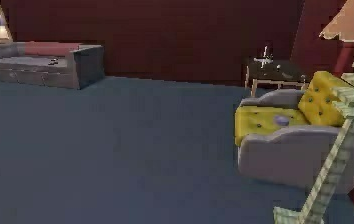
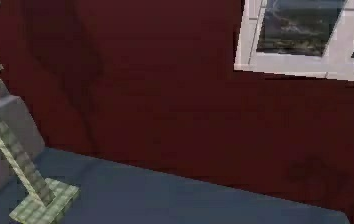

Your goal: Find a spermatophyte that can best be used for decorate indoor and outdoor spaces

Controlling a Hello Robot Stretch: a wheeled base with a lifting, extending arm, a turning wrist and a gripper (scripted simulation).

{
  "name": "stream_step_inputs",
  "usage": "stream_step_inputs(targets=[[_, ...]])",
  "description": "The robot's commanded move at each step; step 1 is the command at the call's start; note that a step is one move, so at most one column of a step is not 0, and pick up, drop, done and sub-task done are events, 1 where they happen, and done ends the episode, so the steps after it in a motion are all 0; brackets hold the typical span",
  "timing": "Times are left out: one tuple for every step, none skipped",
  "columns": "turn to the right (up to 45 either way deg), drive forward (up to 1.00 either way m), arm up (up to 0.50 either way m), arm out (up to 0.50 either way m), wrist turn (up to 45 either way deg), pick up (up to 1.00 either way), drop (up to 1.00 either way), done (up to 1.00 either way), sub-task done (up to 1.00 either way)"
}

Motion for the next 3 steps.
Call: stream_step_inputs(targets=[[-45.0, 0.00, 0.00, 0.00, 0.0, 0.00, 0.00, 0.00, 0.00], [-12.0, 0.00, 0.00, 0.00, 0.0, 0.00, 0.00, 0.00, 0.00], [0.0, 1.00, 0.00, 0.00, 0.0, 0.00, 0.00, 0.00, 0.00]])
